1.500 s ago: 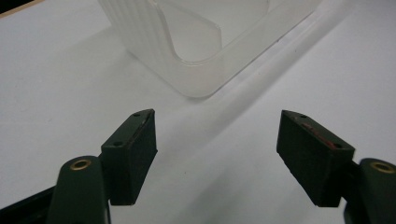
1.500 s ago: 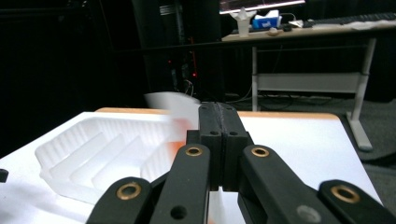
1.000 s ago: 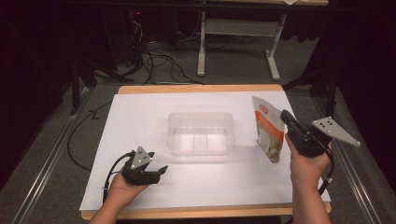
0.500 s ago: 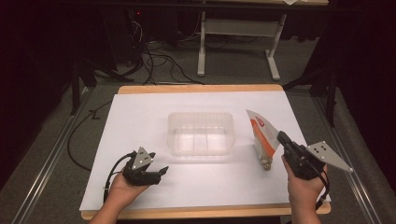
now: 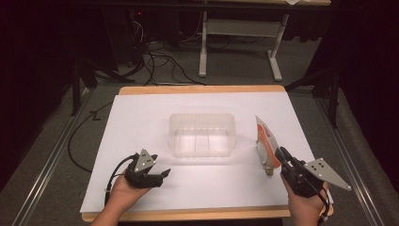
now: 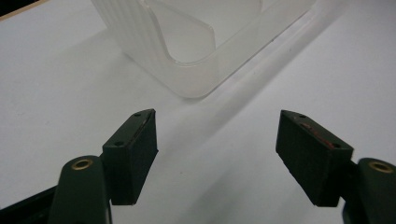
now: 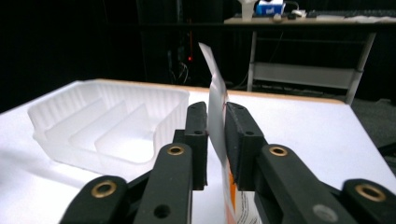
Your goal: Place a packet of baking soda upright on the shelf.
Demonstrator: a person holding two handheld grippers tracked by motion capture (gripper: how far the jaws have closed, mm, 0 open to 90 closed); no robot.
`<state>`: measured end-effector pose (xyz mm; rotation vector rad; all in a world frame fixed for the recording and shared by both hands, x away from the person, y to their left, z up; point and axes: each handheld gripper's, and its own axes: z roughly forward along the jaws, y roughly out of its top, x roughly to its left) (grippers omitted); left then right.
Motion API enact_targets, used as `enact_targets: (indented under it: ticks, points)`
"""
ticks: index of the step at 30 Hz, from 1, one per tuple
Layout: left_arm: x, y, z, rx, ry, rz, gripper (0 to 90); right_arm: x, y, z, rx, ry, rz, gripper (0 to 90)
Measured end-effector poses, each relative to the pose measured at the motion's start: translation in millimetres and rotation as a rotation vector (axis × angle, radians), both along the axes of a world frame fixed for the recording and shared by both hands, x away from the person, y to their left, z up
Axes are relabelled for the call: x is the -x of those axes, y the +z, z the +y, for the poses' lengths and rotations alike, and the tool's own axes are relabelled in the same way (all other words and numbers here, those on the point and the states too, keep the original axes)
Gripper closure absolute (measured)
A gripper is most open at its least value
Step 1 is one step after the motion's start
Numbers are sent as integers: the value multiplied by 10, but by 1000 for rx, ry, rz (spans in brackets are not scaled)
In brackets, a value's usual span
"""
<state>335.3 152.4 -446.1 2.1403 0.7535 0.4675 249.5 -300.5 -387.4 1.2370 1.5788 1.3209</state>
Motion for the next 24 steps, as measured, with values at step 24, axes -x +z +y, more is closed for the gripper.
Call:
enact_targets:
  ticks: [24]
  points:
    - [48, 44, 86, 44, 25, -20, 297, -394, -186, -148, 11, -54, 124, 900]
